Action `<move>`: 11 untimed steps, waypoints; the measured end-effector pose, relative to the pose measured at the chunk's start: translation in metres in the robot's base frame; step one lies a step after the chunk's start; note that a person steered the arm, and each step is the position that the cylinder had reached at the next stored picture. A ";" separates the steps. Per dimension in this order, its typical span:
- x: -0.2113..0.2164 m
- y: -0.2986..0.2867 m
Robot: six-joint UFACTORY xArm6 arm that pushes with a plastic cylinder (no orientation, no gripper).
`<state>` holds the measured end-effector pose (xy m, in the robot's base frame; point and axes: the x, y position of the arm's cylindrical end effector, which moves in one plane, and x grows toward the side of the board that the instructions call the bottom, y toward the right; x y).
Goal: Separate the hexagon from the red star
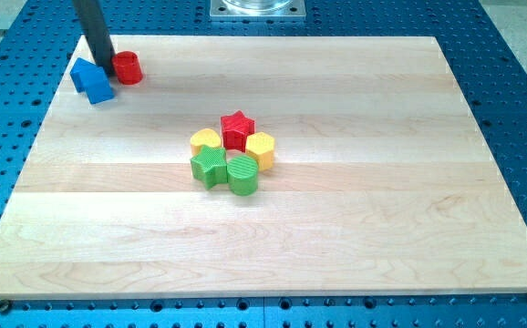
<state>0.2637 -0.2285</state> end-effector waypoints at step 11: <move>0.181 0.232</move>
